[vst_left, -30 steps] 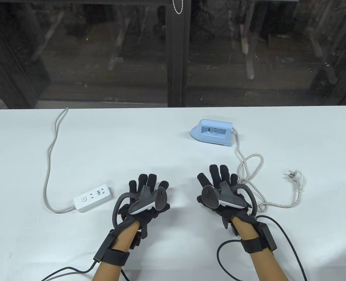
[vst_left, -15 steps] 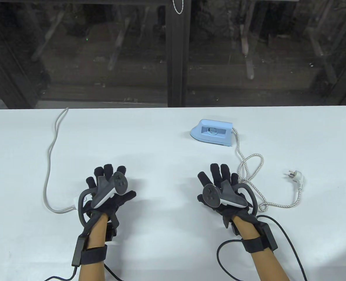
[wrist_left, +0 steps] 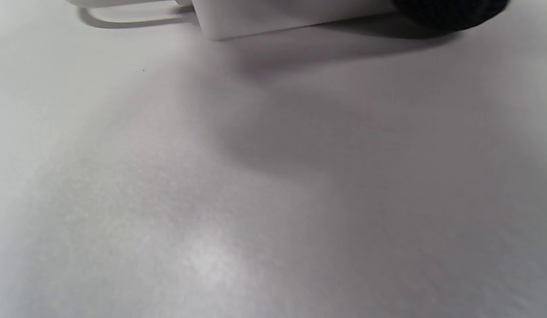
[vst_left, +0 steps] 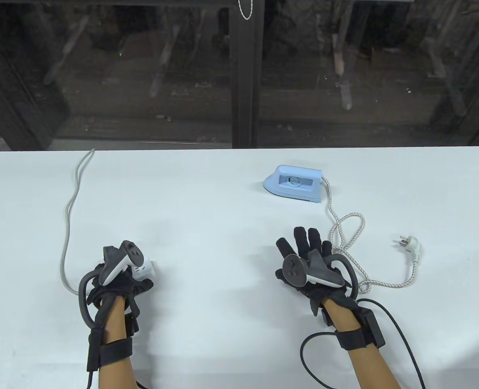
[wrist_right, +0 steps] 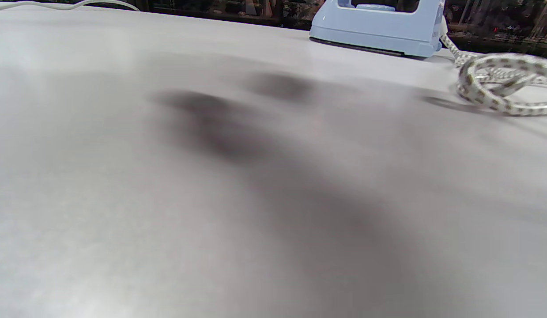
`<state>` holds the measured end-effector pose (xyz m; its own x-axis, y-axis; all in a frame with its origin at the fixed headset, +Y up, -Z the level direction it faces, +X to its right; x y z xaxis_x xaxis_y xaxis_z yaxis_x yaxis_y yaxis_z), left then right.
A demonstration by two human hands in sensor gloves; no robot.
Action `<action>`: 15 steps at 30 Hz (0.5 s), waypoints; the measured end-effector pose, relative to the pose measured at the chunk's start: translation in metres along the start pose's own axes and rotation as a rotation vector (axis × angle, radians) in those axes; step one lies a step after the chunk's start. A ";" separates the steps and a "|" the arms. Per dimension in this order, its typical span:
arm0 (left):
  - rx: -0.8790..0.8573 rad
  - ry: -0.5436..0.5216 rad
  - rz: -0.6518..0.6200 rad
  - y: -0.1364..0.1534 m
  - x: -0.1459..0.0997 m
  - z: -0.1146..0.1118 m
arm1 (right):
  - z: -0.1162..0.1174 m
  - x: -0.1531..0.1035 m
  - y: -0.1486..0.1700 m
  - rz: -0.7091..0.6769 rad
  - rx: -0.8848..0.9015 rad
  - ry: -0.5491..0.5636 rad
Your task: Plug the electric iron into the power strip
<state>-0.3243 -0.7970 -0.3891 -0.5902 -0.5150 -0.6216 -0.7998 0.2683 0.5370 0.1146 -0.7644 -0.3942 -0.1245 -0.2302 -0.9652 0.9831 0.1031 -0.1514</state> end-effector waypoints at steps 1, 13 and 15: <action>-0.005 -0.025 0.006 0.001 0.000 0.002 | 0.000 0.000 0.000 0.001 -0.001 0.000; -0.131 -0.308 -0.262 -0.040 -0.049 0.040 | -0.002 0.001 0.004 0.012 0.007 0.007; -0.154 -0.340 -0.369 -0.056 -0.065 0.046 | -0.002 0.001 0.004 0.013 0.009 0.007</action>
<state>-0.2460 -0.7407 -0.4048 -0.2946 -0.2522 -0.9218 -0.9511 -0.0168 0.3086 0.1187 -0.7627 -0.3959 -0.1122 -0.2220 -0.9686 0.9858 0.0977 -0.1366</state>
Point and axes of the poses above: the tracker on the back of each hand, its own y axis roughly to the little-finger side, its own x axis roughly from the wrist to the fingertips, z = x × y, the point moved 5 cm from there along x, roughly from the wrist to the fingertips, and after that the axes turned 13 degrees about z, right-handed, at the moved point
